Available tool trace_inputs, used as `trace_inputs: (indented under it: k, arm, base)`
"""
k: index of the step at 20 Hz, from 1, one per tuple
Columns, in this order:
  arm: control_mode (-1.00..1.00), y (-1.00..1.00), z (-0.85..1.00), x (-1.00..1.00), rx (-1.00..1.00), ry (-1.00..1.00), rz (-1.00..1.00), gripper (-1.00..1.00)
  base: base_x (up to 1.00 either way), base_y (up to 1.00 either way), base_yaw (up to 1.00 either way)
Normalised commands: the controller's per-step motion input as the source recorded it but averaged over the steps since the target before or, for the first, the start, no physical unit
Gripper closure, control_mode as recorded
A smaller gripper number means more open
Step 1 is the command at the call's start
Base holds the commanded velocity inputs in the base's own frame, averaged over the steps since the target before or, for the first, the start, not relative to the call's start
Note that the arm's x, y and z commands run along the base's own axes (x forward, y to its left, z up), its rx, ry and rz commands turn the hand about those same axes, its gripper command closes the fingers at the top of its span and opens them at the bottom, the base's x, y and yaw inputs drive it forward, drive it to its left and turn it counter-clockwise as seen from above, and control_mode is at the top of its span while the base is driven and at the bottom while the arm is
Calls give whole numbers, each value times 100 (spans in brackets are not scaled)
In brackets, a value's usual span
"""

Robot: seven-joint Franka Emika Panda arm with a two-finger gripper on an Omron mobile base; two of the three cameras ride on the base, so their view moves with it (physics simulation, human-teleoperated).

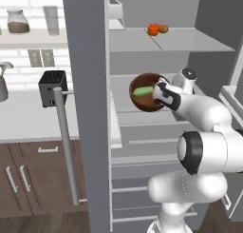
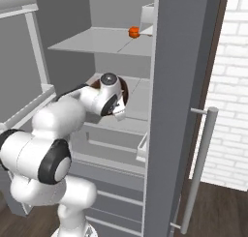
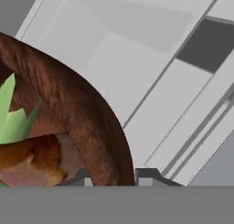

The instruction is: Pick the chicken drumstick and corn from their plates and place them in the bowl. Then put the bowl in the fridge.

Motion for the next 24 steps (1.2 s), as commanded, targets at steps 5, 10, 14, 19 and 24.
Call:
trace_inputs:
  k: [5, 10, 14, 19, 24]
  arm:
    - [-100, 0, -1, 94, 1, 0, 0, 100]
    - [-100, 0, -34, 72, 0, 0, -1, 100]
    - [-100, 0, -40, 60, 0, 0, 0, 100]
    - [-100, -3, -34, 30, 0, 0, 0, 100]
    - [-100, 0, -4, -1, 0, -1, -1, -100]
  base:
    - [0, 0, 0]
    - [0, 0, 0]
    - [0, 0, 0]
    - [0, 0, 0]
    - [0, 0, 0]
